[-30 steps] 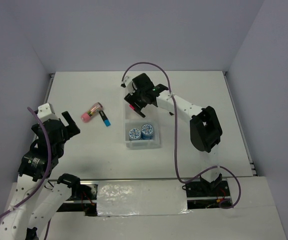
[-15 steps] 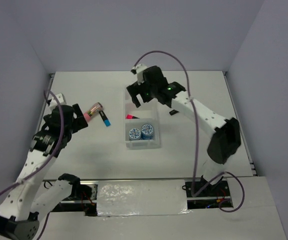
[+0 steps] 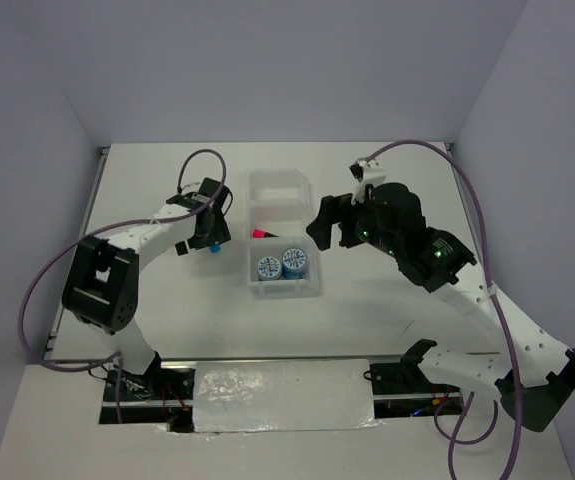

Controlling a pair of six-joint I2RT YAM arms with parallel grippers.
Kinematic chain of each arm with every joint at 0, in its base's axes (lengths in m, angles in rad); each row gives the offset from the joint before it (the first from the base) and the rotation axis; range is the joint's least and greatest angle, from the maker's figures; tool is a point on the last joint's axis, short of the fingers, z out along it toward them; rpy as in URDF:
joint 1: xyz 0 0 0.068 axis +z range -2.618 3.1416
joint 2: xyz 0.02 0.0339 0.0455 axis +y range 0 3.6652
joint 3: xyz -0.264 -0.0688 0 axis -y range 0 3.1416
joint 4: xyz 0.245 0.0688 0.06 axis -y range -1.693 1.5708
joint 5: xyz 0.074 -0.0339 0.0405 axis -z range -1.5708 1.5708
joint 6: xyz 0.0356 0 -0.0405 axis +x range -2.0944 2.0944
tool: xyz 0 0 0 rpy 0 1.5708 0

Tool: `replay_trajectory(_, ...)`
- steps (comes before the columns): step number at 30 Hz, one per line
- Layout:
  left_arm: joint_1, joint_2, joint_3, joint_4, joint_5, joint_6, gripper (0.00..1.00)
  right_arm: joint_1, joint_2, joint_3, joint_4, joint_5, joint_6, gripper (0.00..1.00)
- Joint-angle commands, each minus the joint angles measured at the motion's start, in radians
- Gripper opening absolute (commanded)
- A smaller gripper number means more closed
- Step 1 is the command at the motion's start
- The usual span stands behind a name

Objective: Sort the stationery into containers
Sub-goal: Pick up the pen from the center of the board.

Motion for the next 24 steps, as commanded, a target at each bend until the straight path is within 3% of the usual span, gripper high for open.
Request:
replay_trajectory(1,-0.001,0.071,0.071,0.034,0.023,-0.049,0.95,0.011,-0.090,-0.052,-0.020,0.002,0.051,1.00)
replay_trajectory(12,-0.001,0.220,0.130,0.065,0.000,-0.055,0.91,0.014,-0.147,-0.102,-0.033,-0.034,0.034,1.00)
replay_trajectory(16,0.002,0.238,0.125,0.078,-0.012,-0.050,0.84,0.015,-0.142,-0.105,-0.021,-0.039,0.035,1.00)
replay_trajectory(21,0.006,0.240,0.092,0.112,0.008,-0.047,0.66,0.015,-0.129,-0.097,-0.020,-0.039,0.029,1.00)
replay_trajectory(24,0.006,0.234,0.067,0.134,0.022,-0.046,0.48,0.015,-0.125,-0.088,-0.024,-0.041,0.026,1.00)
